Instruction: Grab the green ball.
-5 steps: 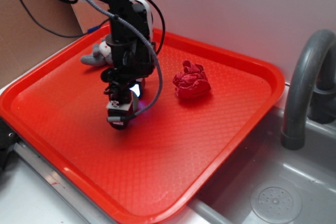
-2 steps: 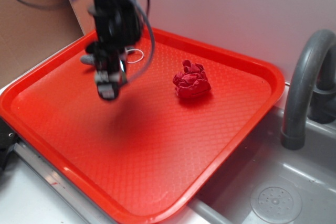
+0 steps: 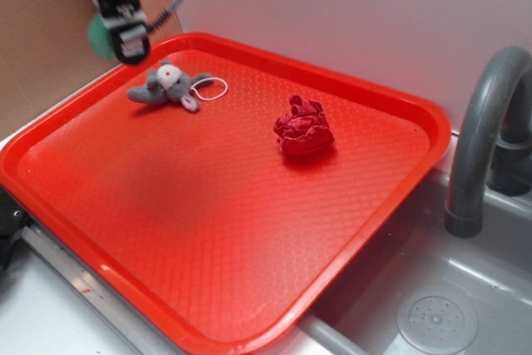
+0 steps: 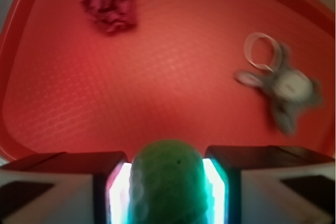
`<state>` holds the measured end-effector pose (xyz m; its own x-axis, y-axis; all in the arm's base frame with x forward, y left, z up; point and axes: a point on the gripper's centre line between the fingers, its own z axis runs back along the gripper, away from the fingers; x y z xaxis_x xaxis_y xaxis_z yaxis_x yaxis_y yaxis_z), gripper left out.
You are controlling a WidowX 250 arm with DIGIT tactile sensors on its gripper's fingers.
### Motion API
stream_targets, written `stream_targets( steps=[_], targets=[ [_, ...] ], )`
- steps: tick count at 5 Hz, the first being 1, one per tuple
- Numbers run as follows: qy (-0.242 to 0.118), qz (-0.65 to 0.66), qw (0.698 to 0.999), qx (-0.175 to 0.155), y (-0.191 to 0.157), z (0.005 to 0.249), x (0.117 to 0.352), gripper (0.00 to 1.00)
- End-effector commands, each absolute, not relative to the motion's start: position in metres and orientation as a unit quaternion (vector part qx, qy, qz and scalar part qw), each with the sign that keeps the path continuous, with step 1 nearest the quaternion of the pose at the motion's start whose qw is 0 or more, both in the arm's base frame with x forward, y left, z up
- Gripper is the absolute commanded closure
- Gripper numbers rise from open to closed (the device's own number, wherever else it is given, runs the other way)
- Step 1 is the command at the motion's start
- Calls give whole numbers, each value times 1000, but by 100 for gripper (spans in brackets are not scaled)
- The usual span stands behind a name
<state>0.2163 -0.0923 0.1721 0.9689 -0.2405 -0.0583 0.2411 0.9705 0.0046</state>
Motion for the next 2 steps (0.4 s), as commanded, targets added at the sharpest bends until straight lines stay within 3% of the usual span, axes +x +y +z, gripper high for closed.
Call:
stream_targets(
  steps=[1, 2],
  targets=[
    [-62, 35, 997, 17, -99, 231, 187, 100],
    [-73, 56, 996, 11, -104, 225, 190, 100]
  ],
)
